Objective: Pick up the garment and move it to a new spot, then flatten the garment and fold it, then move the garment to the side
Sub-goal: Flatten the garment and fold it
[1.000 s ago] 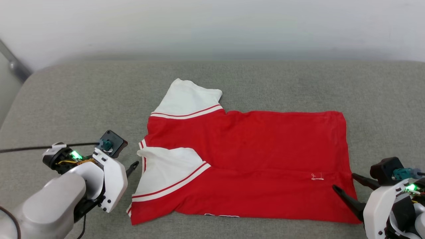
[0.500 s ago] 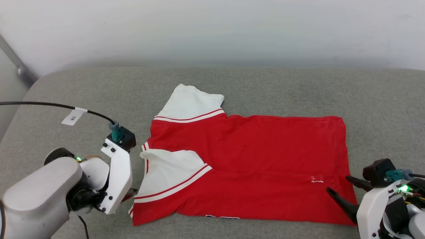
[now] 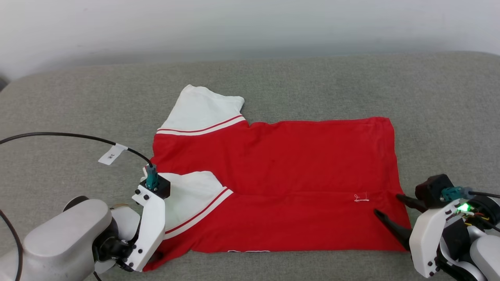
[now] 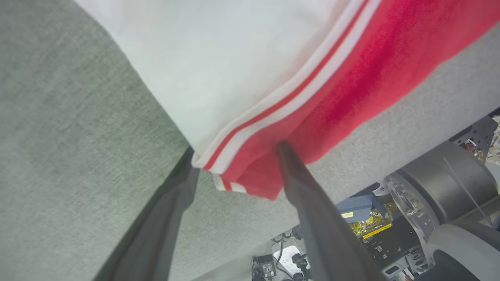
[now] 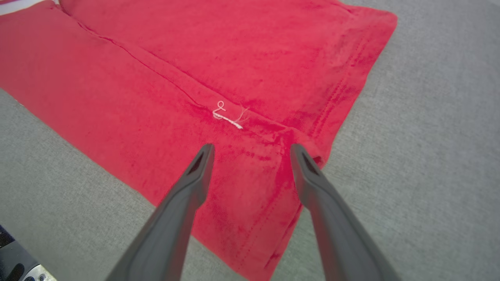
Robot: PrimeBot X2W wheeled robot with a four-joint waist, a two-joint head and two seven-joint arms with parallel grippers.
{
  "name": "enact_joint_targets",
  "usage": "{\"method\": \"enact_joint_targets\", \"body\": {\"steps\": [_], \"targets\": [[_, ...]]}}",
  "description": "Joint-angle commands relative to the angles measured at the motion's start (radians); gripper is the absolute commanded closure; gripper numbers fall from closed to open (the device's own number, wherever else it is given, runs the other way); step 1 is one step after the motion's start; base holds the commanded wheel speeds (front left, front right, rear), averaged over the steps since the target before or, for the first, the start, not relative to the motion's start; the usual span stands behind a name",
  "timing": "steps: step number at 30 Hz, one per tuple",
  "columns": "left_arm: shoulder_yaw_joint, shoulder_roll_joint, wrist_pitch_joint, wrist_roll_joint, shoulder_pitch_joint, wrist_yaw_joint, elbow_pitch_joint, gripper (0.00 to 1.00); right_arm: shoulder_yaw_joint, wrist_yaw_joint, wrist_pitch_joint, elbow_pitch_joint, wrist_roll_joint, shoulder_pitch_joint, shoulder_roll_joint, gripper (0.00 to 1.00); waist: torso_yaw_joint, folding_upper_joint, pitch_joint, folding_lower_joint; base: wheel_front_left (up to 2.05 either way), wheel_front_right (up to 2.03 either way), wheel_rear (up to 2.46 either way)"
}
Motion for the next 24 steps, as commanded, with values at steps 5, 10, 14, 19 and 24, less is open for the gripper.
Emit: {"method": "enact_joint_targets", "body": {"steps": [5,10,14,19,24], "targets": [[-0.019,-0.011,-0.015,0.017,0.032,-0.006,0.034,0.36,0.01,-0.001,-0.013,0.015,0.0,-0.046,0.001,0.0,-0.018,0.0,0.024,-0.0001,0.0,0.0,0.0],[-0.027,-0.018,-0.016,0.01,0.038,-0.027,0.039,1.0,0.022,-0.001,0.007,-0.005,0.001,-0.087,-0.036,0.0,-0.012,0.0,0.014,-0.0001,0.0,0.0,0.0],[-0.021,-0.007,-0.029,0.012,0.026,-0.036,0.024,1.0,0.055,-0.001,0.09,-0.05,0.025,-0.127,-0.109,0.0,0.001,0.0,-0.011,-0.0001,0.0,0.0,0.0],[-0.017,0.005,-0.049,0.017,0.014,-0.046,-0.002,1.0,0.13,-0.001,0.28,-0.096,0.094,-0.175,-0.208,0.0,0.016,0.0,-0.039,-0.0001,0.0,0.0,0.0],[-0.022,0.008,-0.047,0.025,0.004,-0.051,-0.023,1.0,0.171,-0.001,0.423,-0.097,0.168,-0.207,-0.24,0.0,0.028,0.0,-0.04,-0.0001,0.0,0.0,0.0]]}}
